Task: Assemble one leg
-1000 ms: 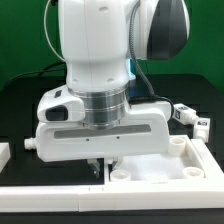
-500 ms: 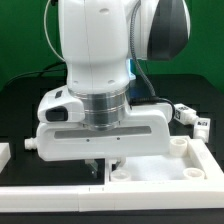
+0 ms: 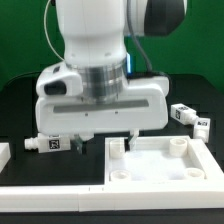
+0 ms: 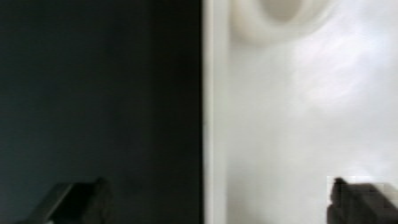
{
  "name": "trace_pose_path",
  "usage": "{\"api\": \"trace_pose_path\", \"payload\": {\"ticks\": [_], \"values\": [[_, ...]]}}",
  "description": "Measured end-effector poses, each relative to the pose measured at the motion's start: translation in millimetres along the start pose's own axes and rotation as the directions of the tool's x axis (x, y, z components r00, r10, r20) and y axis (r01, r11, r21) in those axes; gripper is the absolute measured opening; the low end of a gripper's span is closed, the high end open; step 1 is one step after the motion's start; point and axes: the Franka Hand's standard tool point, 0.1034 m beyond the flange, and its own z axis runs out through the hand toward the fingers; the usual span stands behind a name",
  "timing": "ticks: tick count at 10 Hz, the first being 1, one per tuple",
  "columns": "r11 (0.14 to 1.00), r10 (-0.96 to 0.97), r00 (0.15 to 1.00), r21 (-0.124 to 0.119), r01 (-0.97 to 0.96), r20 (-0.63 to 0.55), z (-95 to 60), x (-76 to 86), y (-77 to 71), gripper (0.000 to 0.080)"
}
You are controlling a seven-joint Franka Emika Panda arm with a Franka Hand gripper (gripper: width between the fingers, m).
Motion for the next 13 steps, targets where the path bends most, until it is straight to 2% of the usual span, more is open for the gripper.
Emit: {"api": "trace_pose_path", "payload": {"ticks": [1,4,5,7,8,9,10,13], "values": [[1.0,0.004,1.0,0.001,-0.004,0.004,3.1,-1.2,0.9,0.0643],[0.989,-0.145,0.989,0.0,0.145,0.008,4.9,-1.8,1.7,0.0648],[0.978,-0.208,0.978,-0.01,0.208,0.017,5.0,-8.5,0.4,0.0649],[0.932,-0.361,0.932,-0.025,0.361,0.03,0.4,-44.4,12.8,0.0649],[0.91,-0.409,0.911,-0.046,0.412,0.053,-4.7,-61.1,16.3,0.0649],[0.892,-0.445,0.894,-0.067,0.448,0.06,-11.1,-67.8,14.4,0.0649],[0.843,-0.531,0.846,-0.07,0.534,0.052,-11.8,-68.3,14.7,0.0649],[0.83,-0.552,0.831,-0.057,0.556,0.071,-9.0,-71.0,13.5,0.0649]]}}
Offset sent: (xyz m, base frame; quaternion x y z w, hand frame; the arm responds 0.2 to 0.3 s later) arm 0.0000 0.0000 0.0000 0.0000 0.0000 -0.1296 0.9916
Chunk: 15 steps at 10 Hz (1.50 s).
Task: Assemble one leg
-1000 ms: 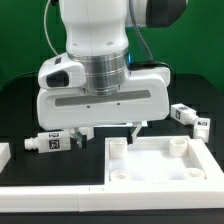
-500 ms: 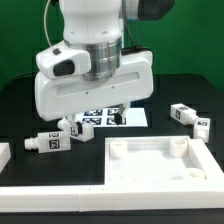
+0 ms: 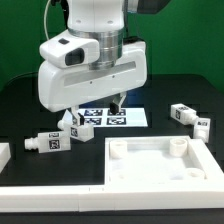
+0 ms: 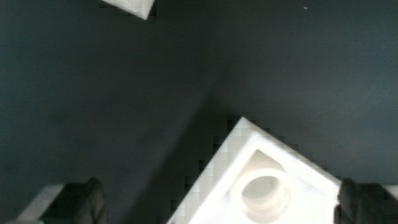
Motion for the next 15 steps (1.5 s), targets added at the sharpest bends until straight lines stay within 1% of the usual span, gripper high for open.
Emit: {"api": "trace_pose_path", "payload": {"ticks": [1,2,3,4,5,7,8,9,10,11,12,13,14,15], "values": [[1.0,-0.011,1.0,-0.012,0.011,-0.002,2.6,-1.3,-1.8,0.0649],[0.999,-0.035,0.999,-0.026,0.036,0.031,11.5,-10.4,-14.1,0.0649],[0.997,-0.057,0.99,-0.037,0.063,0.132,16.8,-22.7,-27.4,0.0649],[0.996,-0.081,0.982,-0.032,0.087,0.17,22.5,-29.0,-31.8,0.0649],[0.997,-0.071,0.972,-0.005,0.074,0.222,30.6,-38.7,-33.8,0.0649],[0.998,-0.067,0.947,0.019,0.064,0.313,28.7,-32.8,-40.4,0.0649],[0.997,-0.071,0.931,0.033,0.064,0.357,30.9,-32.2,-43.8,0.0649],[0.996,-0.083,0.902,0.048,0.069,0.424,33.6,-36.2,-43.7,0.0649],[0.995,-0.097,0.874,0.037,0.09,0.476,37.8,-43.6,-33.2,0.0649],[0.993,-0.107,0.852,0.011,0.118,0.513,37.2,-51.9,-24.2,0.0649],[0.987,-0.119,0.814,-0.021,0.159,0.569,37.6,-59.2,-22.3,0.0649],[0.986,-0.131,0.792,-0.006,0.167,0.596,41.4,-61.8,-27.5,0.0649],[0.986,-0.13,0.768,0.003,0.165,0.627,42.0,-61.5,-28.8,0.0649],[0.986,-0.132,0.774,0.0,0.168,0.62,43.1,-58.1,-27.5,0.0649]]}}
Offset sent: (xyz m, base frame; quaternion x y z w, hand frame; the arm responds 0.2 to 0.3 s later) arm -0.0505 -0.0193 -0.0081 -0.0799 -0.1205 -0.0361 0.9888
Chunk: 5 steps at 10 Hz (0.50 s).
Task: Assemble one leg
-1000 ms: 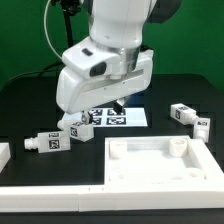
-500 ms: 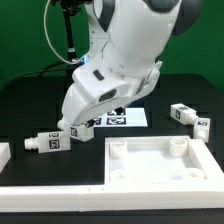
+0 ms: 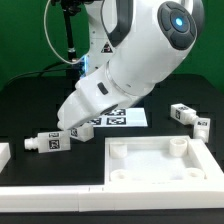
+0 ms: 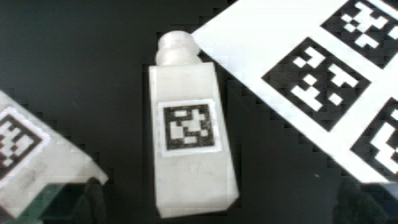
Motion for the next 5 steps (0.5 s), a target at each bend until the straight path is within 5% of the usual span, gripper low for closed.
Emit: {"api": "trace_pose_path", "payload": {"ticks": [3,5], "values": [[1.0,-0.002,1.0,-0.006,0.002,-0.004,5.0,0.3,1.3,0.0649],[1.0,0.005,1.0,-0.002,-0.005,0.014,24.9,-3.6,6.0,0.0649]]}}
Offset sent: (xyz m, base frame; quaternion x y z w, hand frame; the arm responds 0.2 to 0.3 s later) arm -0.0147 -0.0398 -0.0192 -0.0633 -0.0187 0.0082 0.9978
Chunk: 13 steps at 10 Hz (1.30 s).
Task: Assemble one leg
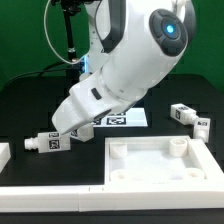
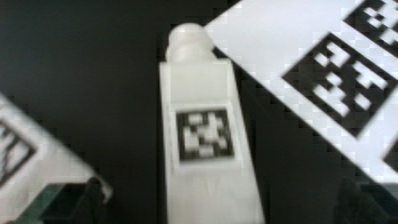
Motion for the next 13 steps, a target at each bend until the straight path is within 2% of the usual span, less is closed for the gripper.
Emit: {"api": "trace_pose_path", "payload": {"ticks": [3,6,7,8,10,11,12,13], "values": [[1.0,0.019,1.0,0.001,-0.019,0.02,11.0,5.8,-8.0,0.0649],[1.0,0.018,1.0,0.0,-0.018,0.019,10.7,6.1,-7.8,0.0649],[1.0,0.028,0.999,-0.005,-0.028,0.023,10.6,6.3,-7.3,0.0649],[0.997,0.062,0.997,-0.042,-0.06,0.041,10.2,8.5,-5.6,0.0649],[0.997,0.071,0.997,-0.044,-0.07,0.042,10.3,9.9,-7.2,0.0649],[0.997,0.071,0.997,-0.044,-0.069,0.043,10.5,10.0,-7.4,0.0526],[0.997,0.071,0.997,-0.044,-0.069,0.043,10.5,10.0,-7.5,0.0526],[0.997,0.071,0.997,-0.044,-0.069,0.043,10.5,10.0,-7.5,0.0387]]}}
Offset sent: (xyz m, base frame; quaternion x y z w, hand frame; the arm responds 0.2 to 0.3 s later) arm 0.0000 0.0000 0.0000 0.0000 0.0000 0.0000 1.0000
